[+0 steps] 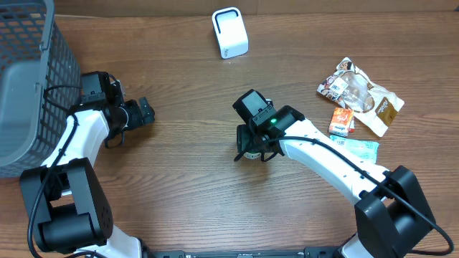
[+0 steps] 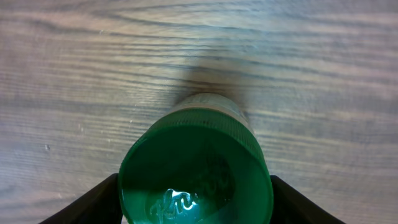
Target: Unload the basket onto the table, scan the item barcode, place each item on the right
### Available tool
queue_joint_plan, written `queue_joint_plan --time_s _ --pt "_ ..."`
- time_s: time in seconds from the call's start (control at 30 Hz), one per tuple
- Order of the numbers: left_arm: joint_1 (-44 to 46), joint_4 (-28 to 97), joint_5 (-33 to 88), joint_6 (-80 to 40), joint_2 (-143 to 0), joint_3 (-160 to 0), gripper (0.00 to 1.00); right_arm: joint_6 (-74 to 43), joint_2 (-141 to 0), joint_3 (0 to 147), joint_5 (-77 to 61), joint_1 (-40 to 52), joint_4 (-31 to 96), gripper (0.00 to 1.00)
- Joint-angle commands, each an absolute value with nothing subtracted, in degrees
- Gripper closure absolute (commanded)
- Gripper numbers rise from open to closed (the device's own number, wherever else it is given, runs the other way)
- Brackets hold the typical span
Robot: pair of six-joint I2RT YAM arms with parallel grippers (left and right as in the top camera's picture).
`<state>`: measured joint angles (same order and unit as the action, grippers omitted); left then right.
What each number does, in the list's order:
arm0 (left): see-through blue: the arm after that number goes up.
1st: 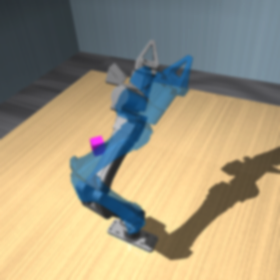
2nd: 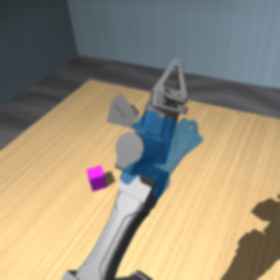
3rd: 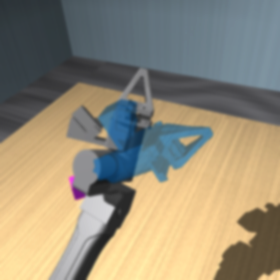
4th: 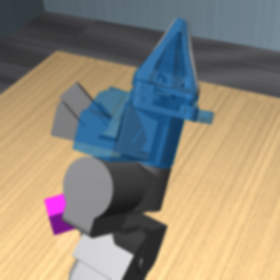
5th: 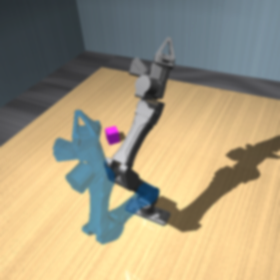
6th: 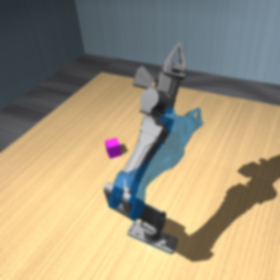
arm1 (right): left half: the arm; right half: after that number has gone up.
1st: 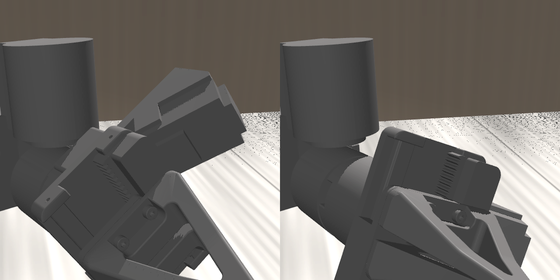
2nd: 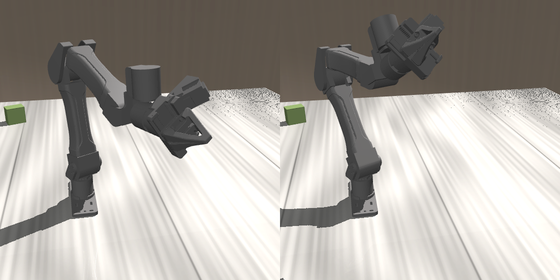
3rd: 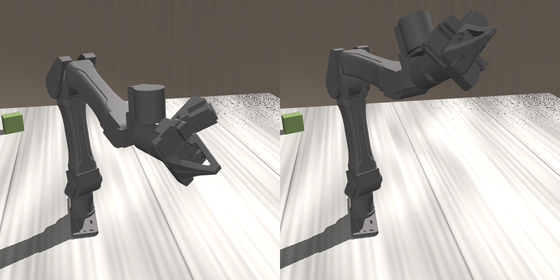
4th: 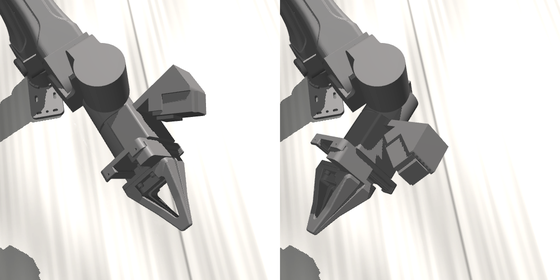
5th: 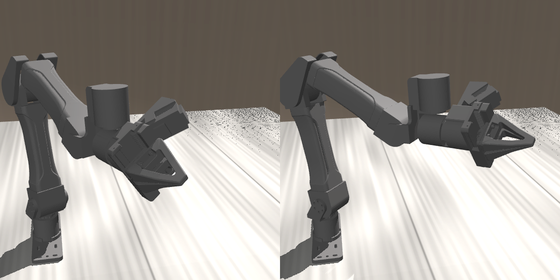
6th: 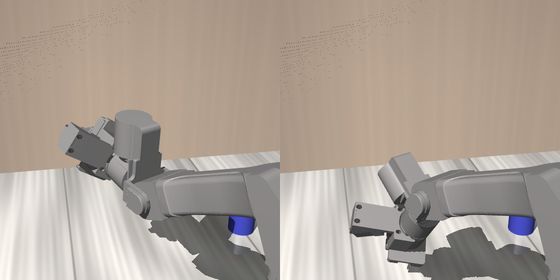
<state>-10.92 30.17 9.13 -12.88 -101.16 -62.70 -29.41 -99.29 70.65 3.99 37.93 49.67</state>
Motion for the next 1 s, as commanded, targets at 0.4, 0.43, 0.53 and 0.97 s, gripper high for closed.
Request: queue_joint_plan --time_s 0.4,0.43,0.53,0.97 --pt "-11.22 29.98 8.36 -11.77 -101.51 -63.48 0.00 -23.44 -99.29 72.95 4.80 38.02 47.42 0.08" --pt "-11.22 29.98 8.36 -11.77 -101.51 -63.48 0.00 -24.69 -99.29 74.96 4.78 37.89 48.42 0.04" --pt "-11.22 29.98 8.38 -11.77 -101.51 -63.48 0.00 -25.80 -99.29 81.30 4.36 37.58 52.73 0.00" --pt "-11.22 29.98 8.36 -11.77 -101.51 -63.48 0.00 -30.68 -104.03 88.47 1.34 35.97 67.55 0.00"
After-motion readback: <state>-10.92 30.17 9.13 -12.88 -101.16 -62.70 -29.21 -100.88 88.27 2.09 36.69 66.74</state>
